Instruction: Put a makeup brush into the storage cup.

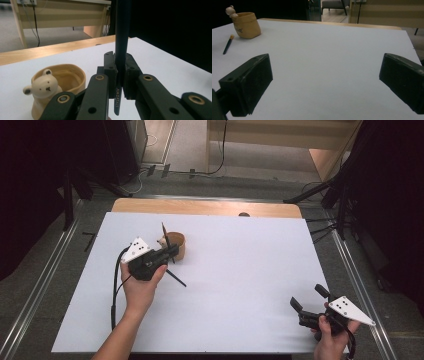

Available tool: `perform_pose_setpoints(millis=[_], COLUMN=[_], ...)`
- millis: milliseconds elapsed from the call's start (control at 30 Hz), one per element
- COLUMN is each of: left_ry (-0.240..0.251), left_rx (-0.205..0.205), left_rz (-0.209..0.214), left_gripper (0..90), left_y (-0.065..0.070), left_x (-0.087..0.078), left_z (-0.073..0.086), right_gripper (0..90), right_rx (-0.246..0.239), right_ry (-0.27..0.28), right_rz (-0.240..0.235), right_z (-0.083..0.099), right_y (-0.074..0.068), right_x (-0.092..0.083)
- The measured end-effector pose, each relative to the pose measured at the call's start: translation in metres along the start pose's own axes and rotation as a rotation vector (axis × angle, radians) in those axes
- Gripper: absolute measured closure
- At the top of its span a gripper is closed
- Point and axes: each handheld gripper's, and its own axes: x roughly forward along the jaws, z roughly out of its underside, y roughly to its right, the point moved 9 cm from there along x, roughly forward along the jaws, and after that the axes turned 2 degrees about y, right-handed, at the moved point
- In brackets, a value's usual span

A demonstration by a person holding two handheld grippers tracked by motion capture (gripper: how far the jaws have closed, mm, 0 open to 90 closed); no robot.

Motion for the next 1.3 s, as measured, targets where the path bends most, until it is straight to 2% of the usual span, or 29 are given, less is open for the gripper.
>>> perform_pose_setpoints(millis=[167,233,567,700,833,967,1033,1133,1233,1300], left_ry=[0.015,0.021,0.032,0.051,0.040,0.022,0.015,0.015,0.001,-0.005], left_rx=[-0.018,-0.013,0.012,0.017,0.018,0.040,0.033,0.028,0.049,0.048], left_rz=[-0.013,-0.027,-0.123,-0.168,-0.197,-0.230,-0.243,-0.253,-0.275,-0.280], left_gripper=[84.3,84.2,84.1,84.1,84.1,84.0,84.0,84.0,83.9,83.9], left_y=[-0.005,-0.007,-0.027,-0.034,-0.039,-0.043,-0.045,-0.045,-0.044,-0.044], left_x=[0.007,0.011,0.033,0.041,0.047,0.054,0.056,0.060,0.063,0.065], left_z=[-0.007,-0.010,-0.011,-0.010,-0.005,0.002,0.004,0.006,0.009,0.011], right_gripper=[0.0,0.0,0.0,0.0,0.0,0.0,0.0,0.0,0.0,0.0], right_rx=[-0.001,0.001,0.005,0.010,0.006,0.011,0.011,0.011,0.010,0.010], right_ry=[-0.002,-0.001,0.006,0.005,0.010,0.008,0.008,0.008,0.006,0.007], right_rz=[0.000,0.001,-0.006,-0.009,-0.012,-0.013,-0.014,-0.016,-0.018,-0.018], right_z=[0.001,0.001,0.000,0.000,-0.001,0.000,0.000,0.000,0.001,0.000], right_y=[0.000,0.001,0.001,0.001,0.001,0.001,0.001,0.001,0.000,0.000], right_x=[0.000,0.000,-0.001,-0.001,-0.001,-0.001,-0.001,-0.001,-0.001,-0.001])
